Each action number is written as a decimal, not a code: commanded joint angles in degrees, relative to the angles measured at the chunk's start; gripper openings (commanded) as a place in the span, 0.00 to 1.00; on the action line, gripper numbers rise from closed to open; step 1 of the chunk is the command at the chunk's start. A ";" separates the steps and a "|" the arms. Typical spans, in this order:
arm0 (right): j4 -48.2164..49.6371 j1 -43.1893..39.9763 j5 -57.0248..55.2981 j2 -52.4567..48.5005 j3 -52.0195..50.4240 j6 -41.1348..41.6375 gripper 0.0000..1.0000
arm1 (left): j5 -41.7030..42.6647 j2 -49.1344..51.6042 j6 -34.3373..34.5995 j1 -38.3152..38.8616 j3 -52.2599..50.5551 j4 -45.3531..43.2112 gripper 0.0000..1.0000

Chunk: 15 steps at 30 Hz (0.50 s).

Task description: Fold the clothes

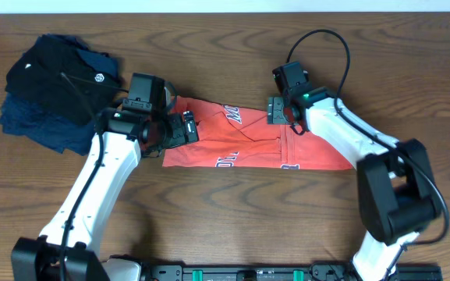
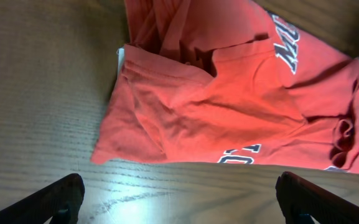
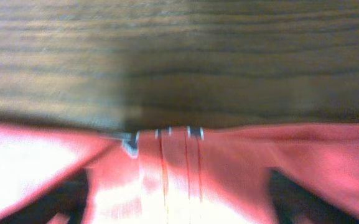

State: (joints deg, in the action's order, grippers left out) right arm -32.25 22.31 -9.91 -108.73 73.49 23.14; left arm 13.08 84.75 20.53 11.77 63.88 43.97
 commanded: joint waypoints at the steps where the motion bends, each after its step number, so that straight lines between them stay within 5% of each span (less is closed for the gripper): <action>1: -1.44 -0.85 0.72 8.28 2.58 -6.10 0.99 | -0.96 3.89 -3.69 -0.24 0.20 -1.16 0.99; 15: -22.77 -10.01 0.70 22.95 2.58 -8.63 0.99 | 2.75 22.32 -8.52 -4.09 0.22 -18.60 0.98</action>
State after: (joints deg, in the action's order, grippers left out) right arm -53.43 14.76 -8.86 -86.63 75.94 15.64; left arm 13.58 105.12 13.43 8.58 63.88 26.55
